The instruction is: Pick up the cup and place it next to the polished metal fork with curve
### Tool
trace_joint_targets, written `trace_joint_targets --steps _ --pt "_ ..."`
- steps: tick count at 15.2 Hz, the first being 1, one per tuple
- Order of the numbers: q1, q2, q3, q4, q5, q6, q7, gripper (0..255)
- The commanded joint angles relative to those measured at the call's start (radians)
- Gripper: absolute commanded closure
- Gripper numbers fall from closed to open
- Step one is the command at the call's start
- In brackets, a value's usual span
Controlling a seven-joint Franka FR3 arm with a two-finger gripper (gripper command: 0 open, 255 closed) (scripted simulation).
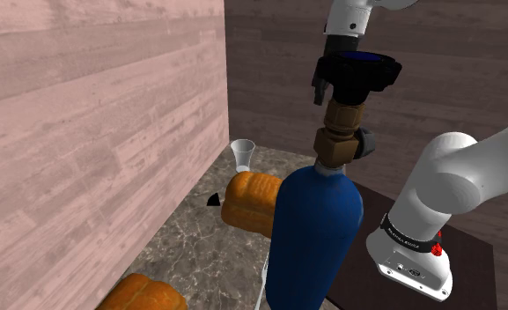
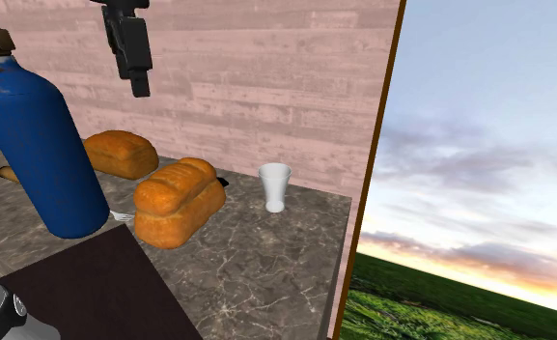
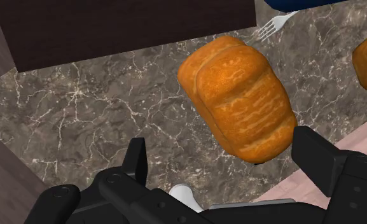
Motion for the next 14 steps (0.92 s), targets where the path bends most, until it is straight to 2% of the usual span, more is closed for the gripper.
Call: trace_joint_targets --steps 1,7,14 --pt "0.0 0.0 0.0 0.0 0.0 0.0 0.0 0" --pt "0.015 0.184 0.072 -0.003 -0.024 0.198 0.04 0" --pt "0.017 0.438 0.144 0.059 -0.091 0.395 0.113 0"
